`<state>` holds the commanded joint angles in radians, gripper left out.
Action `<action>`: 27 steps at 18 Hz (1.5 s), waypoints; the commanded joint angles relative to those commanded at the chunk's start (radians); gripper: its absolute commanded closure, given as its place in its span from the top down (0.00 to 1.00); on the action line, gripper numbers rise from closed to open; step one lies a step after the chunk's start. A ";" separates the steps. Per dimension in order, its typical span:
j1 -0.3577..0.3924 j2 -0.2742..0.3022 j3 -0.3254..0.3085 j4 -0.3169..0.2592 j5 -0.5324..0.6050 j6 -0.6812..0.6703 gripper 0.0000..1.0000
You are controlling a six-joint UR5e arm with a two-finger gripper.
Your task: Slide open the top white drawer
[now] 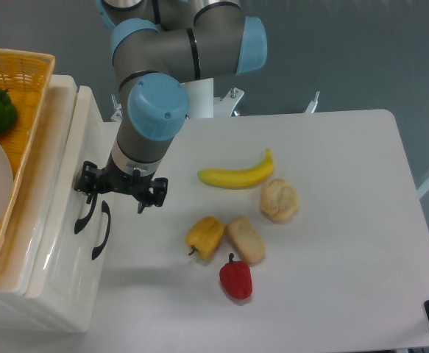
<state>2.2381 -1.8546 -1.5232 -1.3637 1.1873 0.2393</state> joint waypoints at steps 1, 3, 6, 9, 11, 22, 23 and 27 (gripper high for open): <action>0.000 0.000 0.000 0.000 0.000 -0.003 1.00; 0.000 -0.002 -0.002 0.000 0.000 -0.015 1.00; 0.000 -0.002 -0.002 0.000 0.002 -0.018 1.00; 0.000 -0.003 -0.002 0.000 0.003 -0.018 1.00; -0.002 -0.006 -0.003 0.000 0.005 -0.018 1.00; 0.000 -0.011 -0.006 0.006 0.008 -0.018 1.00; 0.003 -0.009 -0.005 0.006 0.009 -0.018 1.00; 0.008 -0.009 -0.002 0.008 0.026 -0.018 1.00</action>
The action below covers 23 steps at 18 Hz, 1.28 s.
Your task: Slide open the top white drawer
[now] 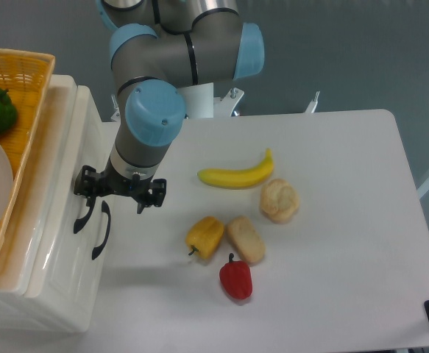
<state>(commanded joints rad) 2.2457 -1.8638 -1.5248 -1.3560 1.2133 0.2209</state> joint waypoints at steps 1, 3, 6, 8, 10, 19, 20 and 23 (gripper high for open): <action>0.000 0.000 0.000 0.000 0.002 0.000 1.00; 0.000 -0.002 0.002 0.002 0.008 0.002 1.00; 0.000 -0.002 0.003 0.002 0.012 0.005 1.00; 0.002 -0.002 0.005 0.003 0.014 0.009 1.00; 0.002 -0.002 0.008 0.003 0.032 0.012 1.00; 0.014 -0.003 0.008 0.006 0.049 0.017 1.00; 0.018 -0.003 0.009 0.006 0.049 0.017 1.00; 0.028 -0.003 0.009 0.008 0.049 0.020 1.00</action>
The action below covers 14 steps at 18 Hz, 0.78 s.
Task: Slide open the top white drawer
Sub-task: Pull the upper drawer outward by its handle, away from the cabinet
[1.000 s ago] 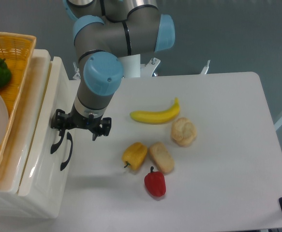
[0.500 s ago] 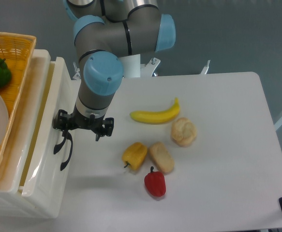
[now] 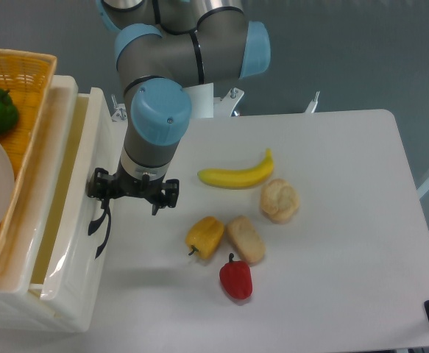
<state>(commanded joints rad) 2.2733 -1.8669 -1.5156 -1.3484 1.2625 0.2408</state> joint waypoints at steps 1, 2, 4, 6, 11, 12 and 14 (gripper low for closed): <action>0.006 0.002 0.000 0.000 0.000 0.000 1.00; 0.008 0.002 0.000 -0.002 0.000 0.000 1.00; 0.008 0.000 0.002 0.000 0.000 0.000 1.00; 0.008 -0.002 0.005 -0.002 0.017 0.000 1.00; 0.026 0.000 0.011 -0.008 0.035 0.034 1.00; 0.032 0.002 0.011 -0.008 0.035 0.037 1.00; 0.043 0.000 0.011 -0.008 0.035 0.038 1.00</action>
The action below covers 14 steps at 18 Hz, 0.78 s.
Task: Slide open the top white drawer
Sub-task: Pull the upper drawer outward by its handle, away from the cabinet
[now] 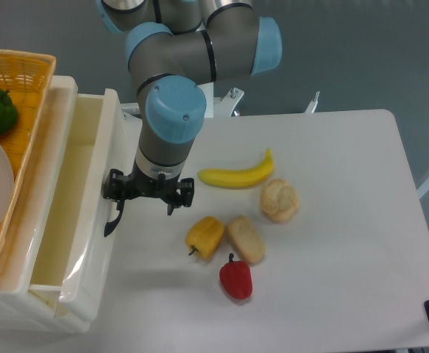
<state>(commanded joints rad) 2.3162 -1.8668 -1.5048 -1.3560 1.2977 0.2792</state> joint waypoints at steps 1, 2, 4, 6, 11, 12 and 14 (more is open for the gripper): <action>0.002 0.000 0.000 0.002 0.002 0.000 1.00; 0.005 -0.002 0.000 0.003 0.002 0.002 1.00; 0.009 -0.003 0.000 0.002 0.006 0.008 1.00; 0.020 -0.003 0.000 0.003 0.006 0.009 1.00; 0.052 -0.002 0.003 0.000 0.006 0.029 1.00; 0.055 -0.002 0.003 0.000 0.008 0.031 1.00; 0.072 -0.002 0.006 0.002 0.006 0.031 1.00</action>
<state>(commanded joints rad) 2.3884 -1.8684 -1.4987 -1.3545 1.3039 0.3099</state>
